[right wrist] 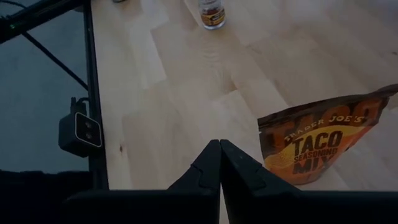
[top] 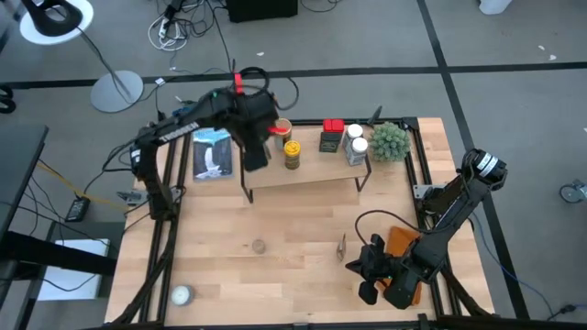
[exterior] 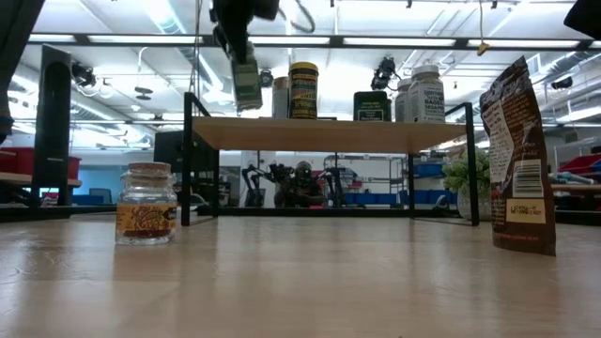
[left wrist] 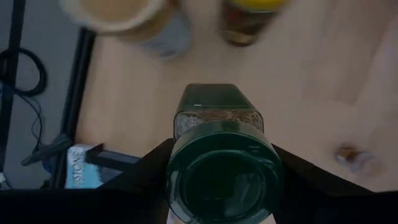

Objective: Shelf spices
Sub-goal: Put the green seasoning bottle on the shelf aligned with the other golden seasoning bottle

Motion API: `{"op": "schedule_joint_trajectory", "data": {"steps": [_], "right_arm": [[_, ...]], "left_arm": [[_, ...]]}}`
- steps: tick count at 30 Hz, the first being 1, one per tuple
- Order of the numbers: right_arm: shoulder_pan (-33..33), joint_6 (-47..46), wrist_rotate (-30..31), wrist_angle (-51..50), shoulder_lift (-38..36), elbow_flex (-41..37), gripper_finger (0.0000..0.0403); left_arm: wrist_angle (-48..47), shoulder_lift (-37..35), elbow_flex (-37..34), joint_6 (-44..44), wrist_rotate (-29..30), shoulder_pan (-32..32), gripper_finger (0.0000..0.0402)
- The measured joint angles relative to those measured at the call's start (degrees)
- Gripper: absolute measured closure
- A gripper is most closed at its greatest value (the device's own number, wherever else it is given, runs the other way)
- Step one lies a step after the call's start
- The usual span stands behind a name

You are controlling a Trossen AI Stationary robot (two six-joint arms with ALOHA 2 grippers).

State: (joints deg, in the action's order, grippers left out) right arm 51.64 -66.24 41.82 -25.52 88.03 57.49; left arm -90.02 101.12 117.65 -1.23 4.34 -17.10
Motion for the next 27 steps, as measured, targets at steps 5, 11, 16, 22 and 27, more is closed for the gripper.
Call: {"op": "schedule_joint_trajectory", "data": {"steps": [5, 11, 16, 22, 27], "right_arm": [[0.00, -2.03, 0.02, 0.15, 0.00, 0.00, 0.0401], [-0.02, -4.41, 0.61, 0.15, 0.00, 0.00, 0.0396], [-0.34, -5.53, 0.80, 0.15, 0.00, 0.00, 0.0400], [-0.48, -5.66, 0.79, 0.33, 0.00, 0.00, 0.0396], [-0.46, -5.68, 0.76, 1.75, 0.00, 0.00, 0.0397]], "left_arm": [[0.00, 0.00, -1.64, -4.24, -2.19, -6.11, 0.0191], [-0.04, 0.31, -3.26, -7.06, -2.76, -9.95, 0.0191], [0.54, 0.31, -3.26, -7.35, -3.00, -10.15, 0.0191], [1.46, 0.31, -3.26, -7.06, -3.17, -9.59, 0.0191], [2.59, 0.31, -3.26, -5.79, -3.48, -9.25, 0.0191]]}}
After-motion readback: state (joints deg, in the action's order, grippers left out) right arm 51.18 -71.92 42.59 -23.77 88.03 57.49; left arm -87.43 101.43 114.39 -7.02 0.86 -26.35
